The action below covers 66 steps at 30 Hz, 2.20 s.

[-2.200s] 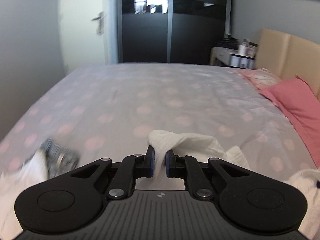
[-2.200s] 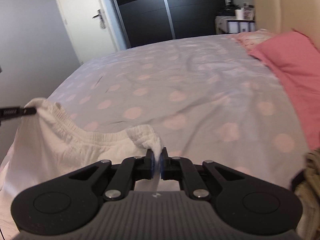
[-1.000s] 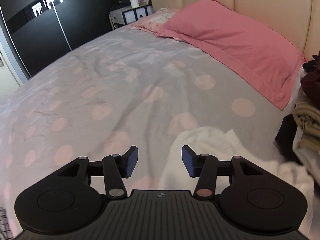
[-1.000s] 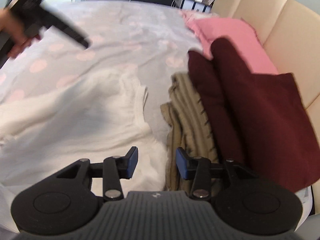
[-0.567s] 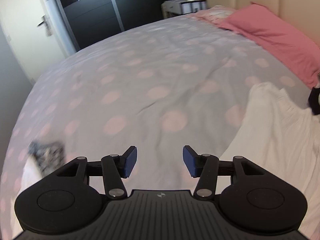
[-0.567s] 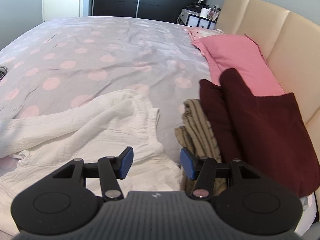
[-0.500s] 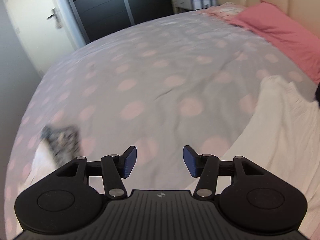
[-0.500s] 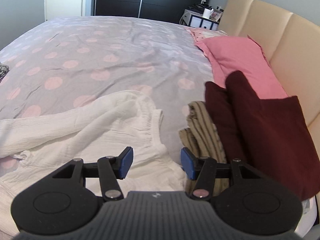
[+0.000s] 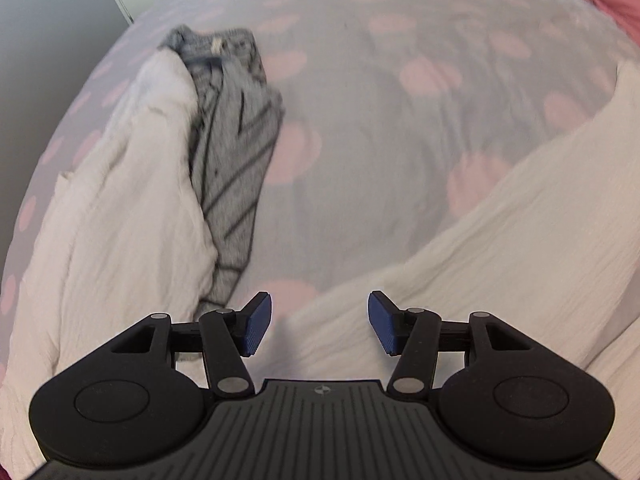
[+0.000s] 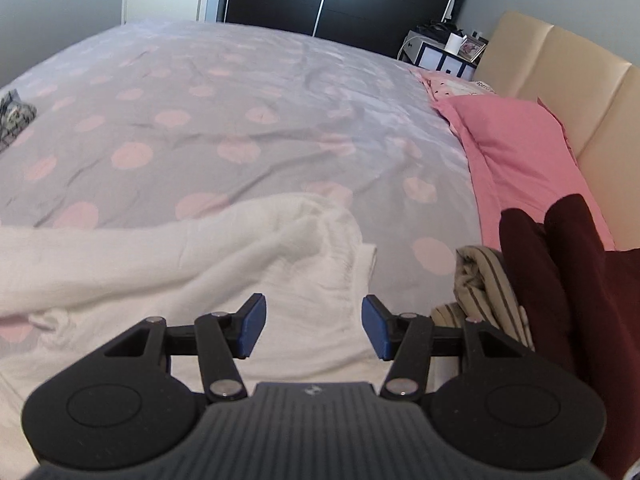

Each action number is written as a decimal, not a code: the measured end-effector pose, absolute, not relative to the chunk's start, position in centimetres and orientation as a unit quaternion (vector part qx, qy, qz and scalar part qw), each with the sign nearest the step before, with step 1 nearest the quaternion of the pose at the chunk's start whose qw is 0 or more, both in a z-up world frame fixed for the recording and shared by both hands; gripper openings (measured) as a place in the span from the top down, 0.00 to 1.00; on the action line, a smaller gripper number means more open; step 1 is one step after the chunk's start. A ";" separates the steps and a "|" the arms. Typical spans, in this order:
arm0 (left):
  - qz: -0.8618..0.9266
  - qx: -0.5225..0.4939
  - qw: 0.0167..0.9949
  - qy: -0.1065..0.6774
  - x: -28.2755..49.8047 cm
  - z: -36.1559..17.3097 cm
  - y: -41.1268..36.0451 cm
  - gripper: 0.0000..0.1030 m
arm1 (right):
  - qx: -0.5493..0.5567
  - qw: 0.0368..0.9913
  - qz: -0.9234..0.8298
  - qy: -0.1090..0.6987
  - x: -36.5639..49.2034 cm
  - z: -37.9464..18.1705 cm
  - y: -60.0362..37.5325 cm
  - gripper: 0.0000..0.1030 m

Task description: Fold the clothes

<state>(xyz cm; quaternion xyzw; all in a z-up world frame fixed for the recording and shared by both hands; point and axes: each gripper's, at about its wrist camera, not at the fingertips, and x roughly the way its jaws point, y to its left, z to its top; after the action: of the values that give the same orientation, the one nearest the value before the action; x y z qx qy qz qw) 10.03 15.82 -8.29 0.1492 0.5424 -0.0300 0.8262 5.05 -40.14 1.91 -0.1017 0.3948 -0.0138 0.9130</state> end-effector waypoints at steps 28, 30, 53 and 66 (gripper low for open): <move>0.017 0.155 0.777 0.610 9.3 -8.5 13.6 1.00 | 0.003 0.875 -0.146 0.461 23.8 -10.1 -47.4 0.82; 0.031 0.146 0.789 0.596 9.4 -7.4 13.9 1.00 | -0.030 0.878 -0.154 0.453 23.6 -9.6 -46.7 0.84; 0.105 0.158 0.879 0.437 27.7 -1.8 14.0 0.99 | -0.099 0.880 -0.228 0.404 25.5 -5.1 -47.0 0.87; 0.121 0.118 0.887 0.429 23.9 -1.0 21.0 0.53 | -0.114 0.888 -0.157 0.416 22.4 -6.3 -45.0 0.71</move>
<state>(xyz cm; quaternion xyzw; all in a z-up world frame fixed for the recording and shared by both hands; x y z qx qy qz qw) 23.89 21.02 -0.99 0.1182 0.4291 0.1208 0.8873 22.37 -45.02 -6.26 -0.1140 0.4159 -0.1572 0.8884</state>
